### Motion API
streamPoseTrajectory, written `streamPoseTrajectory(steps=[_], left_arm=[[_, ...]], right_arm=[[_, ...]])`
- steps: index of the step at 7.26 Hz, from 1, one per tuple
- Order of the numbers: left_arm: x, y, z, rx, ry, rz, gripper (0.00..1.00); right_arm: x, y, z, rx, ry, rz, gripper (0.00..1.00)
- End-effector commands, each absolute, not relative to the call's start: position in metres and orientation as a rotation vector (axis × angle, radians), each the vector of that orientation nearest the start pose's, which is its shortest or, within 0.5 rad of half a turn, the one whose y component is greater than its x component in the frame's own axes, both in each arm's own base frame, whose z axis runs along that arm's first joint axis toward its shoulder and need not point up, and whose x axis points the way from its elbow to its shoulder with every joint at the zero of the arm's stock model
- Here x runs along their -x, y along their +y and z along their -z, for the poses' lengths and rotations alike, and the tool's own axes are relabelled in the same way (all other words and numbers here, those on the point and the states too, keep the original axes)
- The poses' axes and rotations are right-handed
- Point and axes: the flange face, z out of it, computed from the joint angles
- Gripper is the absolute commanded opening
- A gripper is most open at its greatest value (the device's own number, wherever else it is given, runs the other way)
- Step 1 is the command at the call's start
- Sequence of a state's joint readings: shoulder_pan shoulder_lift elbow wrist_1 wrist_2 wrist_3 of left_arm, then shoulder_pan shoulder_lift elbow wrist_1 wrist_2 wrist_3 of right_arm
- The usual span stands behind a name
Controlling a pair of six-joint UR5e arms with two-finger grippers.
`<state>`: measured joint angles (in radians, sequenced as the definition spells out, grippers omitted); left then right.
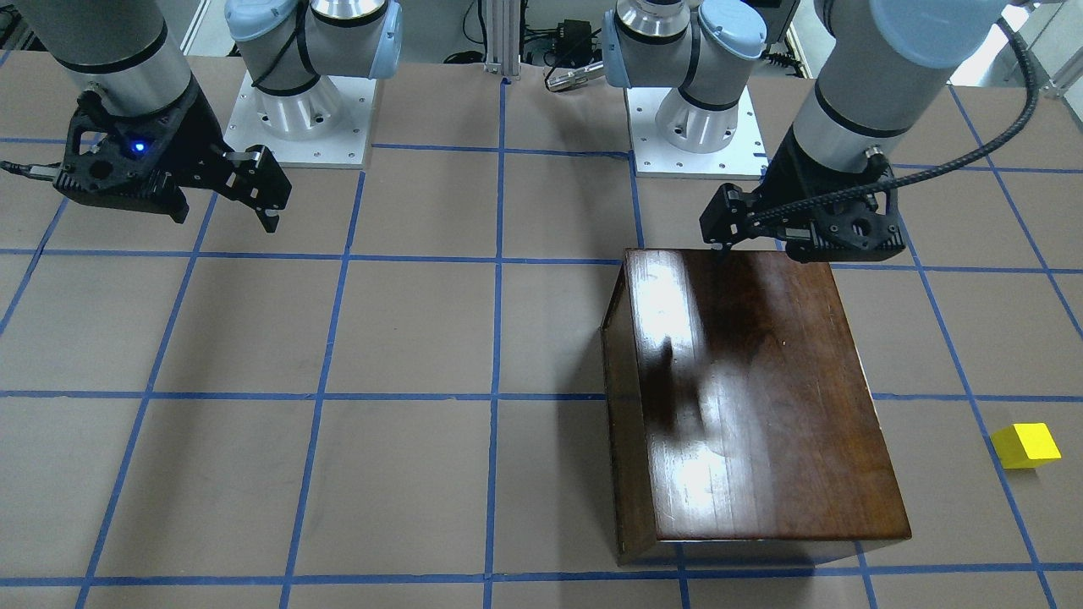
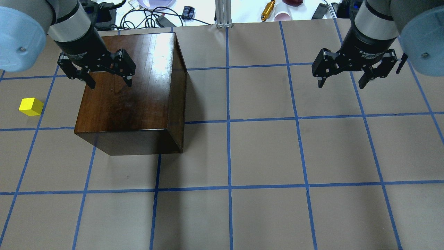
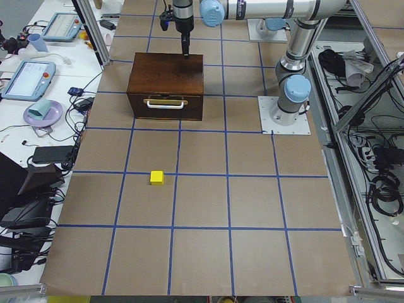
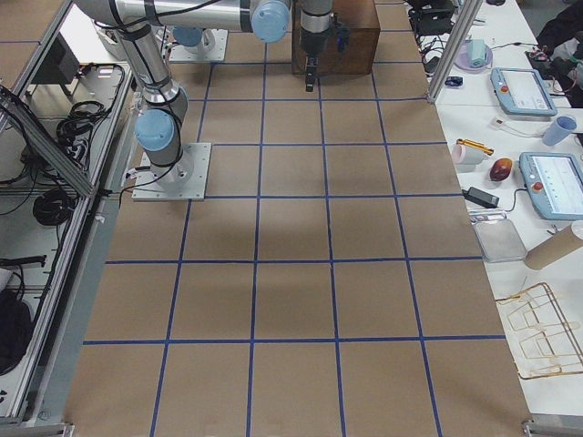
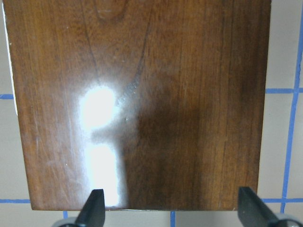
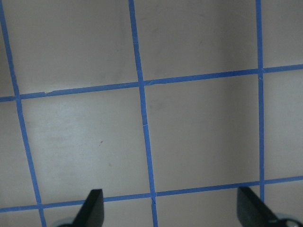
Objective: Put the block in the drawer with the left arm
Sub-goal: 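Move the left gripper down beside the cabinet toward the white drawer handle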
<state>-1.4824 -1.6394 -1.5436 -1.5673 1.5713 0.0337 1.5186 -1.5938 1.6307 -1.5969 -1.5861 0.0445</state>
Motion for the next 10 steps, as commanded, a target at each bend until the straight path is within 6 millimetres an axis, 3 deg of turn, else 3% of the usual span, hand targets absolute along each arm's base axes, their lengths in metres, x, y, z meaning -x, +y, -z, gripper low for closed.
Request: streamPoseTrajectory(steps=[1,4,7,10], left_arm=[[0.027,-0.539,-0.467,0.105,3.234,-0.032,1.0],[-0.083,-0.54,-0.456,-0.031,3.242,-0.029,1.0],[-0.144,-0.556,-0.447,-0.142,3.249,-0.007,1.0],[-0.2,-0.563,-0.406,-0.206,3.344,-0.011,1.0]], right_arm=[[-0.107,-0.487,-0.472,-0.152,3.153,-0.017,1.0],[-0.107,-0.487,-0.472,-0.152,3.153,-0.019,1.0],[-0.107,-0.487,-0.472,-0.152,3.153,-0.017,1.0],[-0.106,-0.487,-0.472,-0.155,3.153,-0.017,1.0]])
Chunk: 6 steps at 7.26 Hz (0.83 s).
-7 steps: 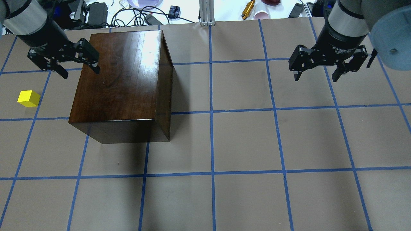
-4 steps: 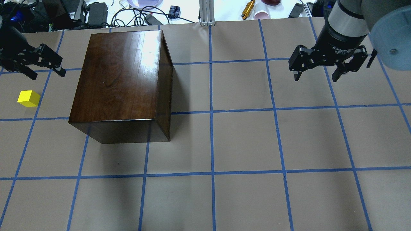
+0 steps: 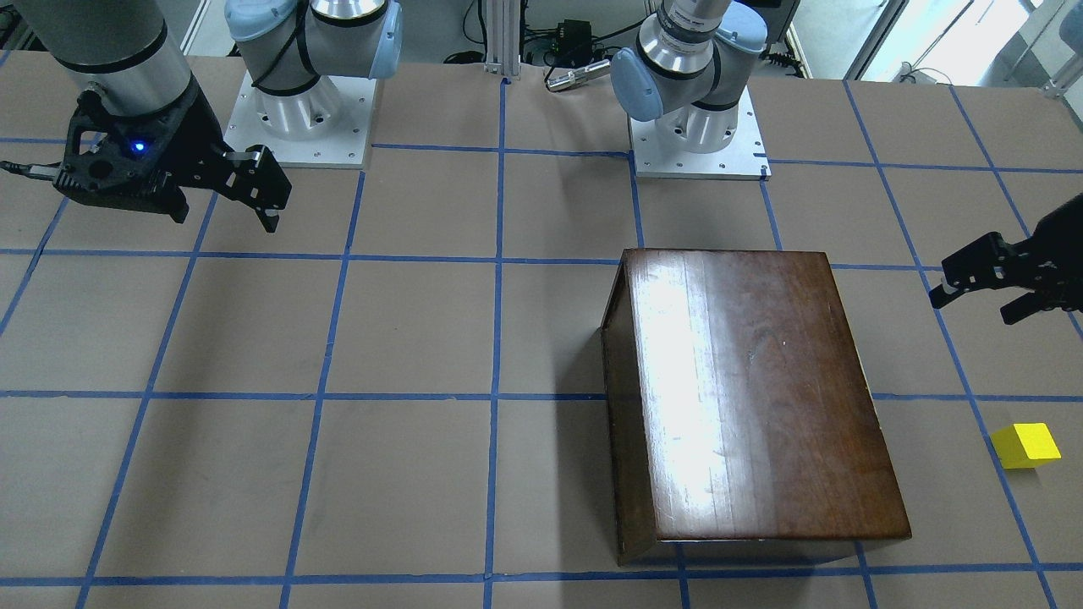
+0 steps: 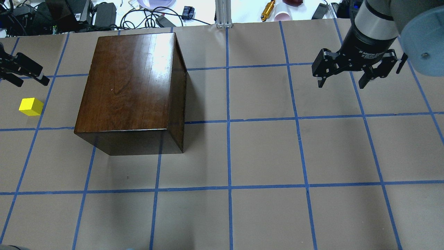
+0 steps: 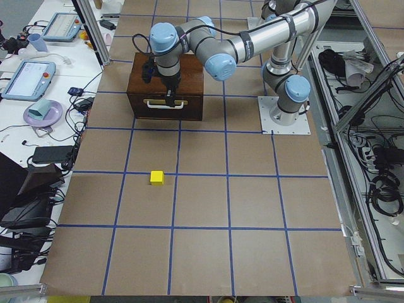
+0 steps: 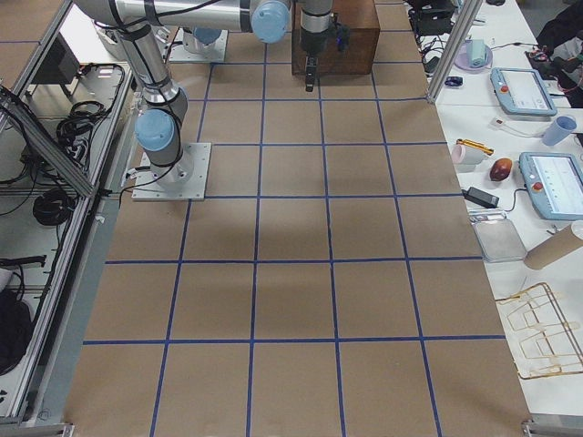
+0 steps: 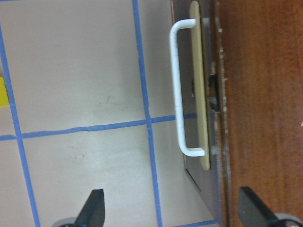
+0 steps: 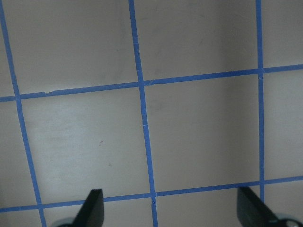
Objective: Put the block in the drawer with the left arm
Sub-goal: 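Move the left gripper down beside the cabinet toward the white drawer handle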
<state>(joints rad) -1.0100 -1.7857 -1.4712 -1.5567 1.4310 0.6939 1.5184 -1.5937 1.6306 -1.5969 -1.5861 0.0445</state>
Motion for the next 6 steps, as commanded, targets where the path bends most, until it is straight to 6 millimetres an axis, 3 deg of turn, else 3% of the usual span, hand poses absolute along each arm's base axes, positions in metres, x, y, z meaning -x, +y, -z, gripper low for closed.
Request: streamPoseTrajectory(steps=[1,4,6], left_arm=[[-0.206,-0.57,-0.388,-0.203,3.346,-0.006,1.0],[-0.206,-0.578,-0.331,-0.155,3.424,-0.113,1.0],[-0.198,-0.585,-0.319,-0.065,3.427,-0.121,1.0]], right_arm=[[-0.107,-0.487,-0.472,-0.152,3.153,-0.017,1.0],[-0.107,-0.487,-0.472,-0.152,3.153,-0.017,1.0],[-0.107,-0.487,-0.472,-0.152,3.153,-0.017,1.0]])
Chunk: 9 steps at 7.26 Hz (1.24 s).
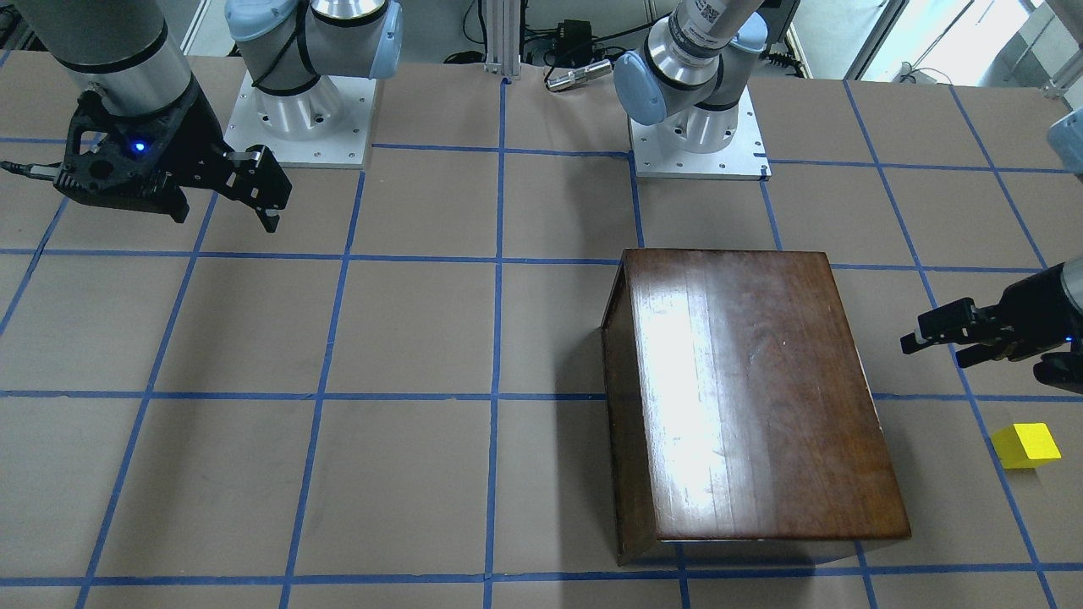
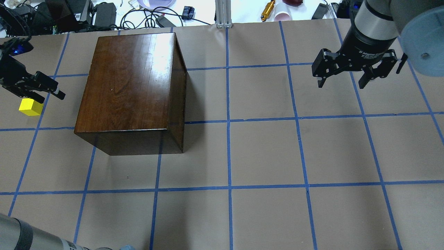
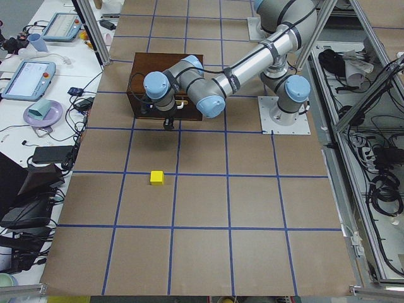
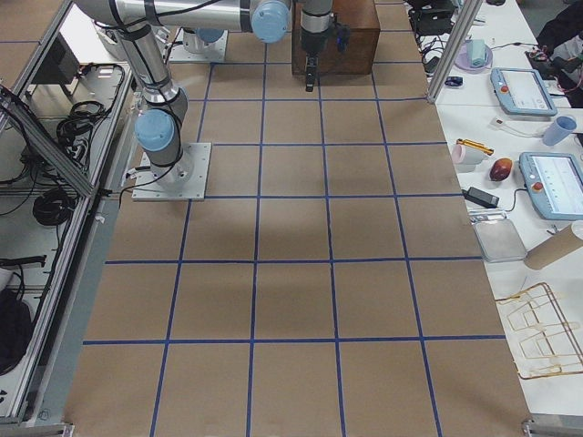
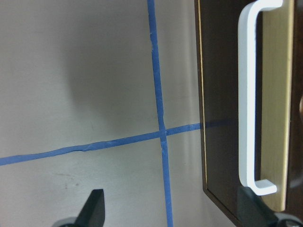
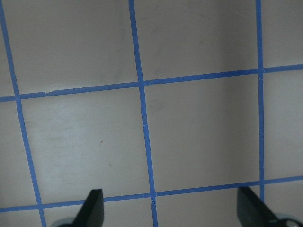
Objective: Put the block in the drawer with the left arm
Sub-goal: 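Move the left gripper down beside the cabinet toward the white drawer handle, then hook the left gripper onto the white drawer handle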
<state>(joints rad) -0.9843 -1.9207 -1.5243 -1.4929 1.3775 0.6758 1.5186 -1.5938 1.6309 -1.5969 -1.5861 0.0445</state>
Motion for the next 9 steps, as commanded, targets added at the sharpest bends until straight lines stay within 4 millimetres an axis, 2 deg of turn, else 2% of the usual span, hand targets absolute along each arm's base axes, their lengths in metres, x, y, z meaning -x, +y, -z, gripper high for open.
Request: streamPoseTrajectory(steps=[1,3,9], left_arm=[[-0.188,-0.588,-0.319,-0.078,3.426,-0.123,1.0],[-0.18,-0.594,-0.308,0.0,3.494,-0.102,1.0],[-0.175,-0.598,-0.292,-0.006,3.506,-0.144,1.0]], right_arm=[[-0.107,-0.487,-0.472,-0.152,3.153,-0.017,1.0],[-0.107,-0.487,-0.472,-0.152,3.153,-0.017,1.0],[-0.107,-0.487,-0.472,-0.152,3.153,-0.017,1.0]])
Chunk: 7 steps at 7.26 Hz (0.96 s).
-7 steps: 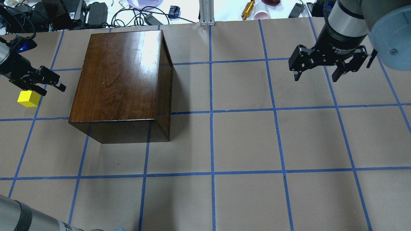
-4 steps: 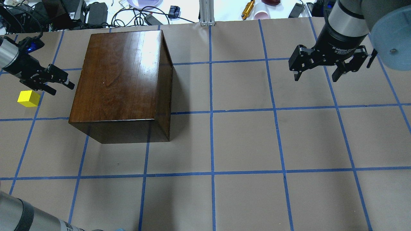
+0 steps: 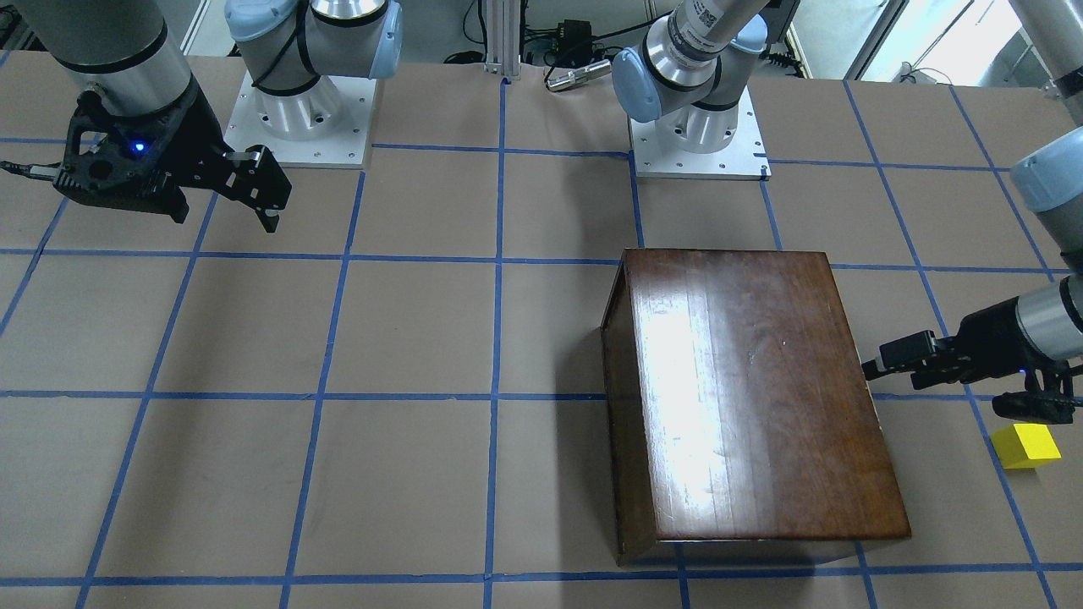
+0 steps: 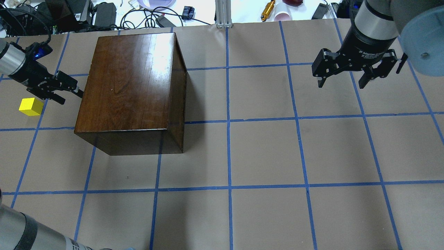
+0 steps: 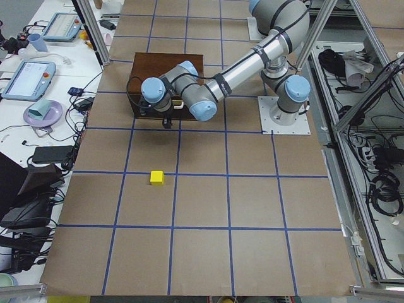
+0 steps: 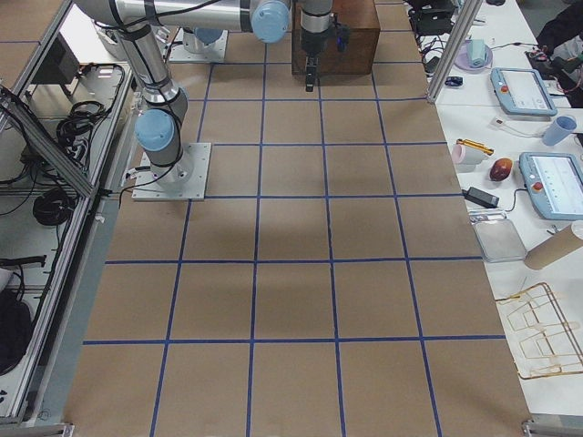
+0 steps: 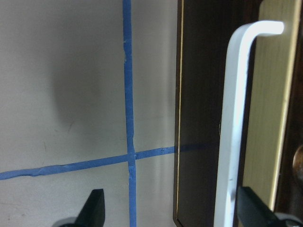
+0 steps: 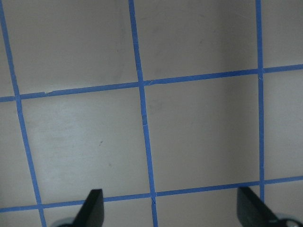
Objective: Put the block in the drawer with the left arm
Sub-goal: 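Hook the left gripper onto the white drawer handle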
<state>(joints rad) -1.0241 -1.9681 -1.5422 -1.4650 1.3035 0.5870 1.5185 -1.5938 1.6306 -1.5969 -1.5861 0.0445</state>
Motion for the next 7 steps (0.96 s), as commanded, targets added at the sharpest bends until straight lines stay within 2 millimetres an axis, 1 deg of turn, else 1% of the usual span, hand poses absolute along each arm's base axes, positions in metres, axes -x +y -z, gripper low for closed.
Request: streamPoseTrajectory(steps=[1,3,4,5,6,7], left_arm=[[-0.176,-0.599,-0.291,-0.008,3.502,-0.133,1.0],[-0.176,-0.6,-0.291,-0.006,3.501,-0.125,1.0],[-0.173,-0.601,-0.291,-0.018,3.499,-0.12,1.0],[-0.161,-0.605,-0.292,-0.038,3.494,-0.13,1.0],[-0.152,-0.61,-0.292,-0.024,3.484,-0.109,1.0],[-0.154,-0.612,-0.286,-0.049,3.482,-0.101,1.0]], right_arm=[[-0.107,-0.487,-0.472,-0.152,3.153,-0.019,1.0],[-0.107,-0.487,-0.472,-0.152,3.153,-0.017,1.0],[-0.107,-0.487,-0.472,-0.152,3.153,-0.019,1.0],[-0.107,-0.487,-0.472,-0.152,3.153,-0.017,1.0],[-0.107,-0.487,-0.472,-0.152,3.153,-0.017,1.0],[-0.107,-0.487,-0.472,-0.152,3.153,-0.017,1.0]])
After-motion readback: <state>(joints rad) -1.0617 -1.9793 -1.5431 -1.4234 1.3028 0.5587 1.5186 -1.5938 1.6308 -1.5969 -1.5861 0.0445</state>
